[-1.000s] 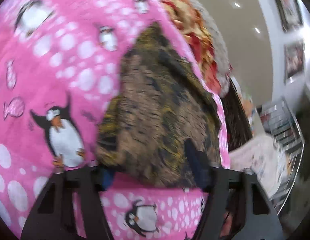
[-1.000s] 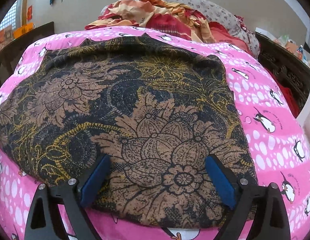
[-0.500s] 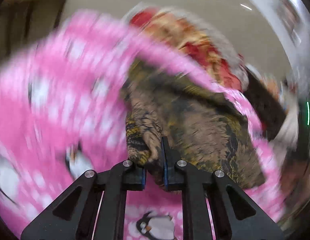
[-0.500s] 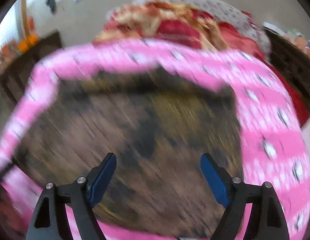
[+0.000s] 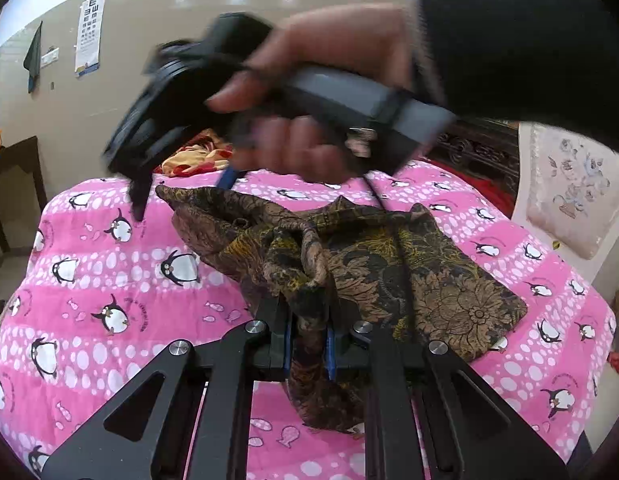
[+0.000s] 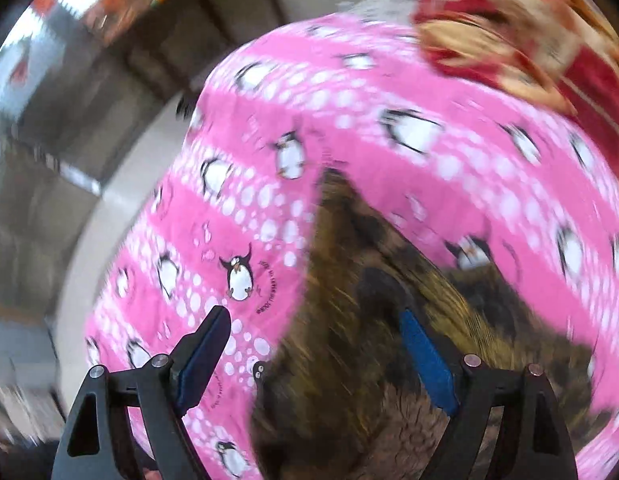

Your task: Fold small clothes

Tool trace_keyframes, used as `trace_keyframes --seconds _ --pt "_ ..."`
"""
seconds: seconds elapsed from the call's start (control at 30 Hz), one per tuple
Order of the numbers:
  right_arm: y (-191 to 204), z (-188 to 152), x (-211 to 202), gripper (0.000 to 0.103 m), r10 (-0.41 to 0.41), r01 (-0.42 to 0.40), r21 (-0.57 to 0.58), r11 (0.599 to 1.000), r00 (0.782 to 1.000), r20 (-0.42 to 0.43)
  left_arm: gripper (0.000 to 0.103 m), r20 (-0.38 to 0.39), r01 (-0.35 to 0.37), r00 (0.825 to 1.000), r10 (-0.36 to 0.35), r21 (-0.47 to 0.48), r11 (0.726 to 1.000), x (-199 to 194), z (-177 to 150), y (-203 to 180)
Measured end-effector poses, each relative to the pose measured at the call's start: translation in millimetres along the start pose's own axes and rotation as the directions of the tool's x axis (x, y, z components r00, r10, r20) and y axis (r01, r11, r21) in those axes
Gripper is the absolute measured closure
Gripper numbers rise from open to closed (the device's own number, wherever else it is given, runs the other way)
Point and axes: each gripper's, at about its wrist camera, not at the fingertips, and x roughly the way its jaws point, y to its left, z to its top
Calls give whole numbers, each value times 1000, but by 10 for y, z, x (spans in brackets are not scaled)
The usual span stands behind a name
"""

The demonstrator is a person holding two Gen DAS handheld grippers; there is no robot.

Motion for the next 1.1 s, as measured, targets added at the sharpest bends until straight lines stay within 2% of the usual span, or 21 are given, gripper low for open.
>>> trace_keyframes --seconds 0.03,0.1,0.13,0.17,0.2,0.23,0.3,0.37,0.5,0.7,0.8,0.93,1.07,1.1 --pt "45 41 53 18 -35 34 -27 999 999 -24 92 -1 2 1000 -2 -3 1000 3 9 5" --pt "145 99 233 18 -164 156 -91 984 983 -86 92 0 9 1000 -9 -11 1000 -17 28 26" --pt "171 124 285 24 -221 209 -122 970 971 -94 92 -2 12 1000 -12 -14 1000 -27 39 35" --pt "195 140 344 35 -274 255 -165 953 957 -99 92 -2 14 1000 -14 -15 1000 -25 45 32" --pt "201 140 394 74 -284 258 -197 946 952 -115 92 0 18 1000 -18 -14 1000 -41 54 29" --pt "179 131 440 95 -273 240 -208 948 951 -146 92 1 21 1000 -20 -13 1000 -54 68 29" --pt "117 98 393 95 -277 247 -209 946 953 -127 93 3 31 1000 -31 -15 999 -86 114 20" --pt "-14 37 208 95 -247 230 -169 958 965 -86 93 10 48 999 -48 -11 999 -109 155 -23" --pt "-356 -232 -202 95 -204 198 -112 974 978 -42 93 20 99 995 -100 44 994 -108 256 -309" --pt "-1091 -781 -702 95 -196 196 0 981 980 -22 93 -11 217 976 -218 154 964 73 366 -1085" --pt "-1477 -1082 -863 95 -195 195 56 979 981 -20 93 -36 255 967 -253 202 946 194 363 -1461" --pt "-2058 -1561 -847 95 -149 146 167 975 989 0 93 -128 287 957 -261 265 921 513 199 -1956" --pt "-2527 -1974 -507 95 -140 131 257 957 990 18 93 -250 318 937 -243 329 889 874 -97 -2314" --pt "-2611 -2054 -425 88 -142 130 285 950 989 24 93 -277 316 934 -225 350 882 942 -177 -2381"
